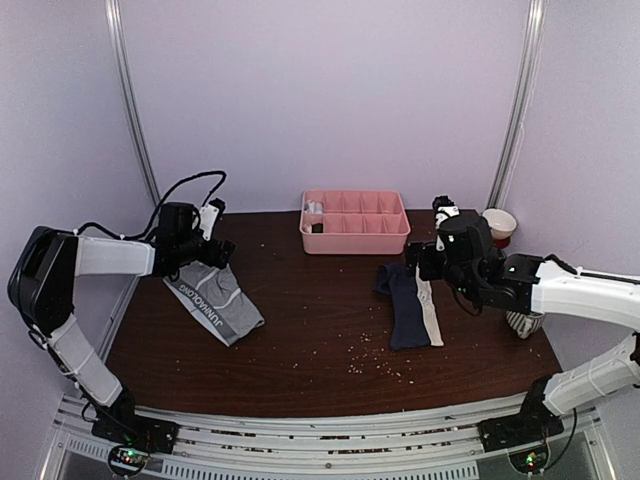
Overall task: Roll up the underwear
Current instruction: Move the underwear to the center of the board, then pick up the underwear from the center of the board.
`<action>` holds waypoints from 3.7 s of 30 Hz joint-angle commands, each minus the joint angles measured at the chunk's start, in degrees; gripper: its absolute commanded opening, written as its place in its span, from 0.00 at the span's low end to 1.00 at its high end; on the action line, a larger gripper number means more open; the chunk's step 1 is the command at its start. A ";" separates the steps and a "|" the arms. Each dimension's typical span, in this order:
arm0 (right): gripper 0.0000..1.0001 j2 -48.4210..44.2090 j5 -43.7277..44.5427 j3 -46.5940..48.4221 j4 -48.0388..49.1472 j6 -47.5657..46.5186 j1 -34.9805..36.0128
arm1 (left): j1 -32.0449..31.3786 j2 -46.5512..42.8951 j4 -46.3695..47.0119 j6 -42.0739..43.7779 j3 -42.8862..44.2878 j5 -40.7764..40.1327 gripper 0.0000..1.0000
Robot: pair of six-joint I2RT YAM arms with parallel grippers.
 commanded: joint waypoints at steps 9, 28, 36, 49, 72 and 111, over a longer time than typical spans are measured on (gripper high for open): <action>1.00 0.42 0.32 1.75 -0.05 -1.13 0.35 | -0.28 3.87 -4.28 0.73 4.81 0.58 0.98; 1.00 12.29 -4.86 6.30 -2.28 -3.13 2.11 | -0.28 4.38 -19.67 7.56 12.35 7.41 0.98; 1.00 21.50 -9.84 8.94 -0.63 -1.39 3.02 | -0.23 4.67 -24.76 13.51 11.34 7.24 0.97; 1.00 37.55 -10.44 15.07 -1.80 2.78 1.89 | -0.26 1.47 -28.34 19.84 6.44 3.22 0.91; 1.00 33.97 -3.16 10.31 -5.05 10.62 -11.88 | -3.82 14.90 -32.07 18.88 10.59 11.97 0.85; 1.00 11.61 -4.19 0.33 8.40 -0.10 -2.02 | -0.90 6.98 -31.96 15.86 16.22 19.00 0.98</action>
